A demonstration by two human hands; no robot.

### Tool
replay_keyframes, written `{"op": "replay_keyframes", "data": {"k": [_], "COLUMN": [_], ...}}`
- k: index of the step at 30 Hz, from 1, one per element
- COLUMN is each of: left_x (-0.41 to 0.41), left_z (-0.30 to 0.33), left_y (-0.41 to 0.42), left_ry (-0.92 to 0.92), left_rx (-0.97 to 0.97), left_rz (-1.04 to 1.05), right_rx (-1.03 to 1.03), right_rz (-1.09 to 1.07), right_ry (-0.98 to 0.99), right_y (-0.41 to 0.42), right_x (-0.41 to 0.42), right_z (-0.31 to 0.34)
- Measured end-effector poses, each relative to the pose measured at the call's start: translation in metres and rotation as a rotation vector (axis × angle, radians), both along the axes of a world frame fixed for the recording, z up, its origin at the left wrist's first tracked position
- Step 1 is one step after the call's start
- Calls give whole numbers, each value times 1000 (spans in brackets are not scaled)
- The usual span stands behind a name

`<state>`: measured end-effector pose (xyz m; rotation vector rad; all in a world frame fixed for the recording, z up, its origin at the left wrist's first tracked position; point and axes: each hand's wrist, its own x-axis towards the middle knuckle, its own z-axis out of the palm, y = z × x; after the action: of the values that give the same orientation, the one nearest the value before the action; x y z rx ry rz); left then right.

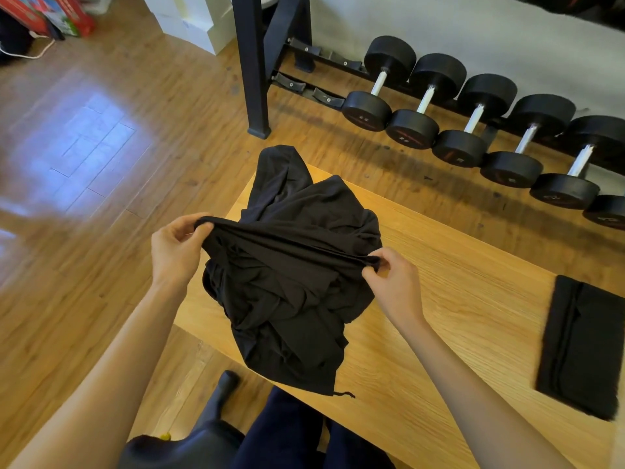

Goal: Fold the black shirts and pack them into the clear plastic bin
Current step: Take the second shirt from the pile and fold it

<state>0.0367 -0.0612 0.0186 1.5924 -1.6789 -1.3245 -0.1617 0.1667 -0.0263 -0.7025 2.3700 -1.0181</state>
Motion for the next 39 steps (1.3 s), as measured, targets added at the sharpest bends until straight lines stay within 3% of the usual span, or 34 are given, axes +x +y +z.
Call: {"op": "replay_keyframes", "data": {"k": [6,16,25,32,39], "left_x": [3,-1,-2,-1,-5], "left_z": [-9,-5,1,8,27], "left_y": [-4,-10,-13,-13,-26], "left_ry": [-66,-112,-132,-198,-499], "left_rx": [90,119,101,121,59], "left_rz": [-56,-127,-213,-345,-543], "right_rx": [-123,-146,-150,-210,-235], "right_rz": [-171,-222,-127,-241,-350], "right_ry": [-310,-582,-413,-466,-320], "right_y": [-9,-18,-18,-12,8], "right_x": [-13,-20,-23,-29,-50], "right_z": [1,8,13,21,30]}}
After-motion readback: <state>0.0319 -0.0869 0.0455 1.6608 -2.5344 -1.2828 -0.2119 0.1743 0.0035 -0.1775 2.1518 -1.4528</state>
